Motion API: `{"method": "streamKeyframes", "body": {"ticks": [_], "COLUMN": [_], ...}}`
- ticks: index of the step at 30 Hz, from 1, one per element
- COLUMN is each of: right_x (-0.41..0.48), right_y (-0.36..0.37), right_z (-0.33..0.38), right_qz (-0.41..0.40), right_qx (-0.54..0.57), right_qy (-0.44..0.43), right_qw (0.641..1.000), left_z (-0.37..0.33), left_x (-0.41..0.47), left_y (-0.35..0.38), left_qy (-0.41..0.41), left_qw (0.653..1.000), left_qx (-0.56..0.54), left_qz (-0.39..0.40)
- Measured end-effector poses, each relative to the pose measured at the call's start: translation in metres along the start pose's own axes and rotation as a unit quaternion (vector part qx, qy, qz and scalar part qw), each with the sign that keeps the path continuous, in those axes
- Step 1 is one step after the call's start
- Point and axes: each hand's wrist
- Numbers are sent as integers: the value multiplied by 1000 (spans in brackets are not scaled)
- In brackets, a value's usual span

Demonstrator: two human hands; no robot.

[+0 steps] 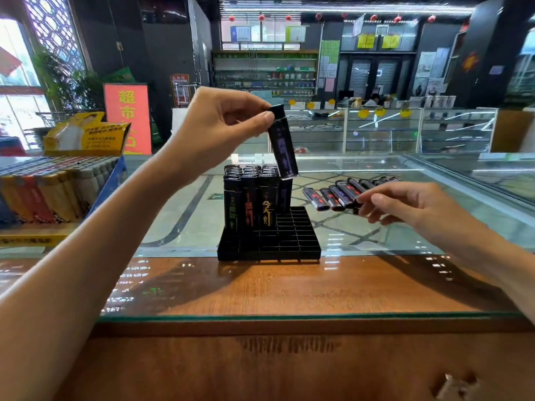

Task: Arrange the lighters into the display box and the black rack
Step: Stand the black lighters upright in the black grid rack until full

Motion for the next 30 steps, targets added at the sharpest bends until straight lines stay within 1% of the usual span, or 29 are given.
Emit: {"method": "streamKeyframes", "body": {"ticks": [5,11,19,30], "right_x": [-10,-18,-21,-23], "right_y": [-14,-17,-15,-17], "right_z": [-16,-18,-21,-20], "right_qz": [28,26,23,23], "right_qx": [-97,-183,-229,-226], "right_qy": [-13,-51,-78,-69], "right_qw": [995,982,970,971], "left_z": [2,14,25,18], "left_x": [10,17,9,18], "left_y": [14,31,34,33], "left_qy": [-6,-25,-31,-20], "left_qw": [999,990,968,938], "left_qx": [35,111,225,313], "left_qz": [35,86,110,148]}}
Point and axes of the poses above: each hand's wrist, its own x-axis towards the middle knuckle, its own y-axis out of the palm, z = x × y, and after that the axes turned 6 degrees about -x, right-handed
